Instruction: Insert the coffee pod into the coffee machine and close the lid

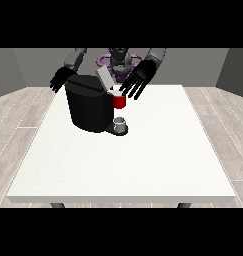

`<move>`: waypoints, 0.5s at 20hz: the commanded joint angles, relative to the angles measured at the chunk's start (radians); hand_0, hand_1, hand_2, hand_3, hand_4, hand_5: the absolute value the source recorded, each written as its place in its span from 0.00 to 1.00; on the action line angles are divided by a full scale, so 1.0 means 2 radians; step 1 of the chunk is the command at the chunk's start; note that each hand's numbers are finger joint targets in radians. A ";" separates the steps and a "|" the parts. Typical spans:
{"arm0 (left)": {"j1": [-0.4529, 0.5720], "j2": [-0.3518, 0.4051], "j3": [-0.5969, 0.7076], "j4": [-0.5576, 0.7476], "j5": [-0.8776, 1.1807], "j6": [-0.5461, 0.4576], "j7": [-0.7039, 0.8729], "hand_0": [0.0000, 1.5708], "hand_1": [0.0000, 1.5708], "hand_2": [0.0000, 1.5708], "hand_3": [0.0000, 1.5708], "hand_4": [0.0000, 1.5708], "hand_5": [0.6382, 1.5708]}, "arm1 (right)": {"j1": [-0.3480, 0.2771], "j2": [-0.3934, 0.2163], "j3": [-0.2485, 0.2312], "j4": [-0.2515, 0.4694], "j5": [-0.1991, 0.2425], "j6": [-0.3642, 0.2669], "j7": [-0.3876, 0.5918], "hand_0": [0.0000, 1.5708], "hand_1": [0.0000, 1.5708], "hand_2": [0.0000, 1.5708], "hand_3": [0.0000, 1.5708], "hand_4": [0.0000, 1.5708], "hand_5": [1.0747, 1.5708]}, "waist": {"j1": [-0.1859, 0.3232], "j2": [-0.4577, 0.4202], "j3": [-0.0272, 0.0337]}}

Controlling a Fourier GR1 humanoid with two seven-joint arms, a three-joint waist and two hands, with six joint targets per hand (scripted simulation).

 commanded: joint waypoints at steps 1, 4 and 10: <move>0.001 0.013 0.010 0.010 -0.005 0.013 -0.003 0.00 0.00 0.00 0.00 0.00 1.00 | -0.006 0.016 0.017 -0.027 0.008 -0.015 0.013 0.00 0.00 0.00 0.00 0.24 1.00 | -0.010 0.005 -0.0005; 0.011 -0.006 0.006 -0.006 0.000 -0.003 0.002 0.00 0.00 0.00 0.00 0.00 1.00 | 0.015 0.006 0.001 0.012 0.004 -0.003 -0.029 0.00 0.00 0.00 0.00 0.26 1.00 | 0.012 -0.013 -0.0003; 0.052 -0.063 0.017 -0.028 0.033 -0.017 0.020 0.00 0.00 0.00 0.00 0.00 1.00 | 0.047 -0.009 -0.027 0.048 -0.017 0.012 -0.035 0.00 0.00 0.00 0.00 0.24 1.00 | 0.053 -0.077 -0.0002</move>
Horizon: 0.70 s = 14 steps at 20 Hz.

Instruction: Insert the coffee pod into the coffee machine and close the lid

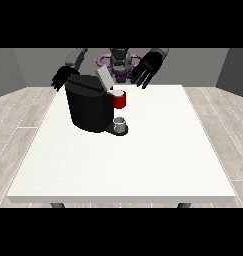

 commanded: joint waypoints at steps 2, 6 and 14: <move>0.042 -0.026 0.049 -0.001 0.060 -0.008 -0.007 0.00 0.00 0.00 0.00 0.00 1.00 | 0.031 -0.004 -0.017 0.004 -0.015 0.001 0.009 0.00 0.00 0.00 0.00 0.25 1.00 | 0.029 -0.050 -0.0003; 0.090 -0.100 0.096 -0.009 0.126 0.020 -0.017 0.00 0.00 0.00 0.00 0.16 1.00 | 0.059 -0.001 -0.019 0.009 -0.010 -0.008 0.001 0.00 0.00 0.00 0.00 0.27 1.00 | 0.056 -0.097 -0.0007; 0.204 -0.130 0.133 -0.016 0.185 0.012 -0.047 0.00 0.00 0.00 0.00 0.00 1.00 | 0.108 -0.027 0.009 -0.036 0.010 0.017 0.036 0.00 0.00 0.00 0.00 0.23 1.00 | 0.083 -0.186 -0.0007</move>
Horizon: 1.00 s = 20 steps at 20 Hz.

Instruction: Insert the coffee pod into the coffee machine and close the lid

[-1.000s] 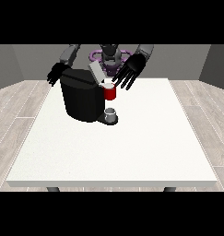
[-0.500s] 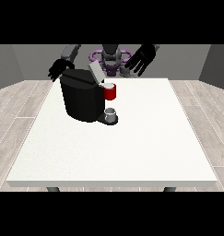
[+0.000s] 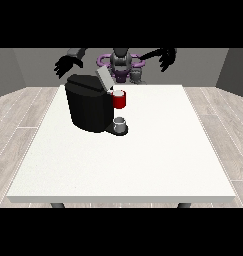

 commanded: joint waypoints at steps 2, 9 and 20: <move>0.063 -0.024 0.026 -0.008 0.049 -0.025 -0.008 0.00 0.00 0.00 0.00 0.09 1.00 | 0.015 -0.025 0.008 -0.017 0.009 0.021 0.008 0.00 0.00 0.00 0.00 0.25 1.00 | 0.037 -0.049 0.0000; 0.112 -0.034 0.033 -0.030 0.076 -0.027 -0.010 0.00 0.00 0.00 0.00 0.00 1.00 | -0.032 -0.042 0.029 -0.079 -0.008 0.064 0.053 0.00 0.00 0.00 0.00 0.00 1.00 | 0.046 -0.053 0.0001; 0.165 -0.084 -0.005 -0.124 0.131 -0.030 0.019 0.00 0.00 0.00 0.00 0.06 1.00 | -0.101 -0.063 0.041 -0.074 0.002 0.090 0.107 0.00 0.00 0.00 0.00 0.15 1.00 | 0.092 -0.033 0.0003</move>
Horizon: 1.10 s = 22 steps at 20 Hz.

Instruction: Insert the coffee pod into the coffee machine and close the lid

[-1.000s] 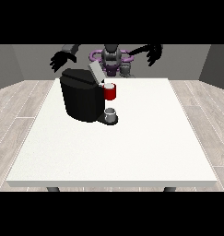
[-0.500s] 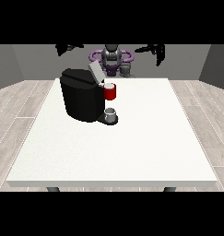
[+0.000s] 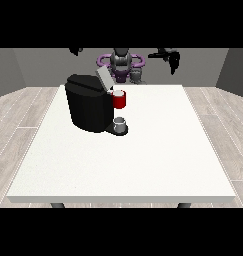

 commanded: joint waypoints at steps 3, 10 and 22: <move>0.037 0.024 -0.009 -0.074 0.043 -0.034 0.025 0.00 0.00 0.00 0.00 0.07 1.00 | -0.011 0.018 0.022 0.003 0.024 -0.002 -0.015 0.00 0.00 0.00 0.00 0.10 1.00 | 0.008 0.024 0.0001; 0.087 -0.008 -0.046 -0.151 0.045 0.013 0.030 0.00 0.00 0.00 0.00 0.00 1.00 | -0.049 0.007 -0.006 0.049 -0.002 0.031 -0.031 0.00 0.00 0.00 0.00 0.00 1.00 | 0.012 0.065 0.0001; 0.114 0.022 -0.070 -0.248 0.103 0.012 0.093 0.00 0.00 0.00 0.00 0.00 1.00 | -0.135 0.017 -0.016 0.140 0.012 0.022 -0.037 0.00 0.00 0.00 0.00 0.00 1.00 | 0.011 0.108 0.0000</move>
